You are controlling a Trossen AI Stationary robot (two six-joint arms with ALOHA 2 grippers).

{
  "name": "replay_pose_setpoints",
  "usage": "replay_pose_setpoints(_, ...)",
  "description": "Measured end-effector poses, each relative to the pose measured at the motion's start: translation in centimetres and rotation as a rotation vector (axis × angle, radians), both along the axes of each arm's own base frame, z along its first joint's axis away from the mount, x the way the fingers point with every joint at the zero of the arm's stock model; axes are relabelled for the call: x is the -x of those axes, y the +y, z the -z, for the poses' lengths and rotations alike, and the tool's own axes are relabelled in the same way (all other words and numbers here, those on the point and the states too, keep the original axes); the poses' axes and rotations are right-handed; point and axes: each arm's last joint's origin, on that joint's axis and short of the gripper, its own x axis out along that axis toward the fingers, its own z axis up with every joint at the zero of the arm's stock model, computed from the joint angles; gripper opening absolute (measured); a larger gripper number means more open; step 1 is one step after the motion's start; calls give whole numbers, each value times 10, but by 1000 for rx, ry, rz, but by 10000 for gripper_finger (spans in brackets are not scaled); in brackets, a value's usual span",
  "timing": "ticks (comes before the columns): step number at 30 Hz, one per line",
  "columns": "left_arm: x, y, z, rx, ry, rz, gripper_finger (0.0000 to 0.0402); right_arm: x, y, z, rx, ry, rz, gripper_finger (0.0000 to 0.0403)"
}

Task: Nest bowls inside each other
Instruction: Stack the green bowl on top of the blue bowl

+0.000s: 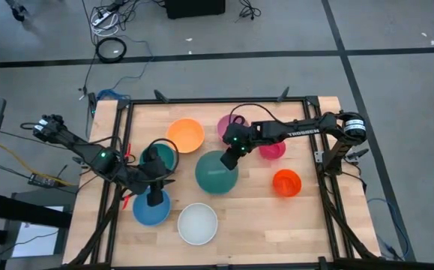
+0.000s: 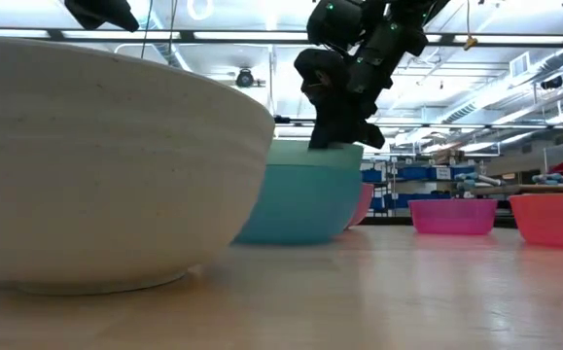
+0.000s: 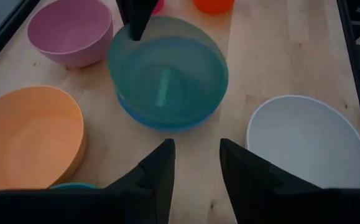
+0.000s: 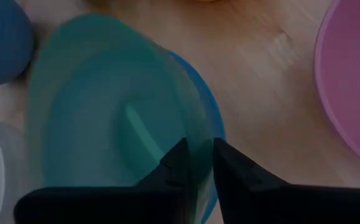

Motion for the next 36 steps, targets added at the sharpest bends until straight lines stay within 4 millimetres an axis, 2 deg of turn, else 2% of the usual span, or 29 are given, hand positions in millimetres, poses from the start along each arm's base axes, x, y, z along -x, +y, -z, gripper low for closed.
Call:
replay_pose_setpoints(15,0,0,0,3,2,3,136,2,1,-3,-20,9,-4,86)
replay_pose_setpoints(19,0,0,0,5,4,6,136,3,2,-14,4,45,-4,84)
replay_pose_setpoints(23,0,0,1,3,10,6,136,2,3,-34,87,81,-1,84)
replay_pose_setpoints(28,1,0,1,0,15,6,136,-5,3,-59,198,23,3,81)
replay_pose_setpoints(32,1,0,1,2,16,8,136,-7,3,-62,205,-1,-1,70)
replay_pose_setpoints(36,1,0,1,1,17,8,136,-9,6,-56,205,15,-9,58)
